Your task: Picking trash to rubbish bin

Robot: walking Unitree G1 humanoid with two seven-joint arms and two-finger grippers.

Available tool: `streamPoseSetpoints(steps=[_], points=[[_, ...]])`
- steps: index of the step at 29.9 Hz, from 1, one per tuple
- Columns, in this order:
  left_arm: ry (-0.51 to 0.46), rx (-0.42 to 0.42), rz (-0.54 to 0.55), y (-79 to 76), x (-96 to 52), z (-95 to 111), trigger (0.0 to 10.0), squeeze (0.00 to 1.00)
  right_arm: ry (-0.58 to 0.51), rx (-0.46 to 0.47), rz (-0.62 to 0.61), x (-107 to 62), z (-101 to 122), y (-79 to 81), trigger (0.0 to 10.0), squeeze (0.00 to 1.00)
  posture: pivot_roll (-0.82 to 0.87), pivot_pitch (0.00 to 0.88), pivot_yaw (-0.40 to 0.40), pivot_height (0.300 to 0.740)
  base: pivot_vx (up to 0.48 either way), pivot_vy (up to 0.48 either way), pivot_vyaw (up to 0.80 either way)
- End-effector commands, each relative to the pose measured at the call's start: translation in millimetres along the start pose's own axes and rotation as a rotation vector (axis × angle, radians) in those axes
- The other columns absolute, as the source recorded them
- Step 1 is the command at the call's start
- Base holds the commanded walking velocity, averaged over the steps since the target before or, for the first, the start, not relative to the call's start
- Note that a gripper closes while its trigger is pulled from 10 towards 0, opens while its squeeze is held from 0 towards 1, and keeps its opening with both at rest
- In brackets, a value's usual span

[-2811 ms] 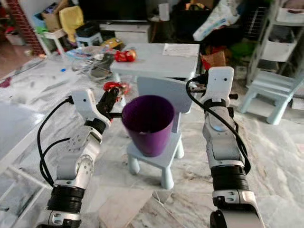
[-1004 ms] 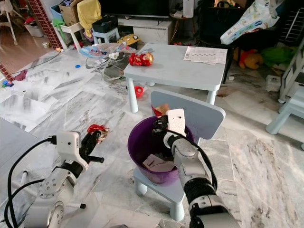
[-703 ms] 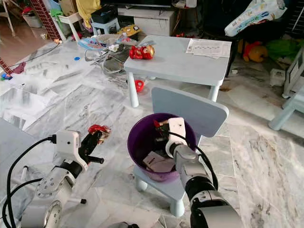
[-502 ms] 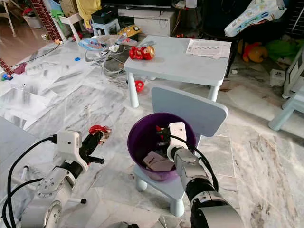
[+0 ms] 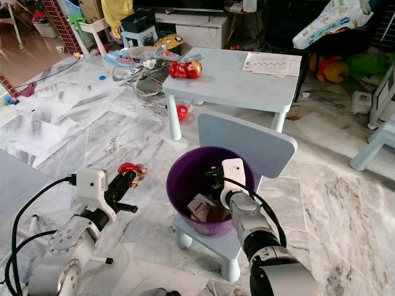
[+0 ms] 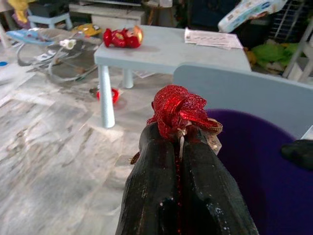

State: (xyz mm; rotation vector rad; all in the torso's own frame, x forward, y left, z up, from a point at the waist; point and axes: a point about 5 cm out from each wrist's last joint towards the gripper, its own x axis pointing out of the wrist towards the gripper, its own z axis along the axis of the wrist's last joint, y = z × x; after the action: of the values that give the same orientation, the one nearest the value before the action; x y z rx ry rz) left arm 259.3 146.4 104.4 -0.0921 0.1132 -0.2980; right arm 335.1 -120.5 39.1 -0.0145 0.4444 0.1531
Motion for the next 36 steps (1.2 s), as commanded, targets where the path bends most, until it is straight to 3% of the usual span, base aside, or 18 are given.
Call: streamPoseSetpoints(steps=[1,4,6,9,11,13,18,19,20,21,23,24,27,28,29,36], points=[[0.007,0.019,-0.007,0.4,2.3,-0.9,0.0,0.0,-0.014,-0.006,0.008,1.0,7.3,1.1,10.0,1.0,0.04,0.089,0.096,0.74,0.0,0.0,0.0],[0.015,-0.058,0.003,-1.8,18.3,-2.6,0.0,0.0,-0.09,-0.018,0.071,-4.0,17.6,2.3,10.0,1.0,0.0,0.092,0.106,0.74,0.0,0.0,0.0],[0.015,-0.04,-0.025,-5.9,25.6,-3.3,0.0,0.0,-0.12,-0.044,0.12,-10.4,21.7,5.2,10.0,1.0,-0.01,0.092,0.109,0.74,0.0,0.0,0.0],[0.026,-0.011,-0.088,-19.2,42.1,-7.7,0.0,0.0,-0.169,-0.113,0.175,-32.8,29.8,5.6,10.0,1.0,-0.05,0.095,0.117,0.74,0.0,0.0,0.0],[0.03,-0.015,-0.103,-22.6,46.3,-9.5,0.0,0.0,-0.163,-0.109,0.195,-39.4,31.0,5.7,10.0,1.0,-0.08,0.097,0.125,0.74,0.0,0.0,0.0],[0.052,-0.013,-0.152,-36.2,62.1,-16.0,0.0,0.0,-0.135,-0.105,0.242,-65.7,33.8,1.6,10.0,1.0,-0.12,0.101,0.136,0.74,0.0,0.0,0.0],[0.066,-0.009,-0.206,-53.1,79.7,-20.6,0.3,0.0,-0.074,-0.123,0.313,-98.6,31.0,-3.6,10.0,1.0,-0.16,0.103,0.146,0.74,0.0,0.0,0.0],[0.074,-0.008,-0.213,-58.1,85.5,-22.6,0.9,0.0,-0.052,-0.124,0.386,-111.0,27.4,-1.5,10.0,1.0,-0.17,0.101,0.148,0.74,0.0,0.0,0.0],[0.075,-0.002,-0.218,-60.3,87.5,-23.2,2.8,0.0,-0.029,-0.11,0.434,-116.4,23.9,0.8,10.0,1.0,-0.18,0.099,0.15,0.74,0.0,0.0,0.0],[0.079,0.01,-0.225,-63.4,89.6,-24.5,2.8,0.0,0.003,-0.098,0.488,-122.8,18.3,3.2,10.0,1.0,-0.18,0.097,0.152,0.74,0.0,0.0,0.0],[0.106,0.011,-0.22,-67.5,92.7,-29.9,5.0,0.0,0.05,-0.106,0.519,-129.2,7.8,2.6,10.0,1.0,-0.19,0.093,0.155,0.74,0.0,0.0,0.0],[0.119,0.01,-0.217,-69.0,93.8,-32.9,10.0,0.0,0.068,-0.108,0.514,-131.0,4.7,1.6,10.0,1.0,-0.2,0.091,0.156,0.74,0.0,0.0,0.0],[0.156,-0.013,-0.202,-71.0,95.6,-40.8,10.0,0.0,0.095,-0.095,0.521,-135.4,4.3,4.0,10.0,1.0,-0.21,0.087,0.158,0.74,0.0,0.0,0.0],[0.166,-0.005,-0.2,-72.2,96.1,-43.3,10.0,0.06,0.098,-0.069,0.544,-137.0,6.4,7.9,10.0,1.0,-0.22,0.083,0.163,0.74,0.0,0.0,0.0],[0.166,0.002,-0.201,-73.0,96.7,-44.6,10.0,1.0,0.109,-0.081,0.549,-138.9,7.9,8.6,10.0,1.0,-0.22,0.078,0.164,0.74,0.0,0.0,0.0],[0.179,0.005,-0.193,-74.0,99.3,-47.9,10.0,1.0,0.13,-0.076,0.541,-143.2,9.5,7.4,10.0,1.0,-0.23,0.074,0.17,0.74,0.0,0.0,0.0]])
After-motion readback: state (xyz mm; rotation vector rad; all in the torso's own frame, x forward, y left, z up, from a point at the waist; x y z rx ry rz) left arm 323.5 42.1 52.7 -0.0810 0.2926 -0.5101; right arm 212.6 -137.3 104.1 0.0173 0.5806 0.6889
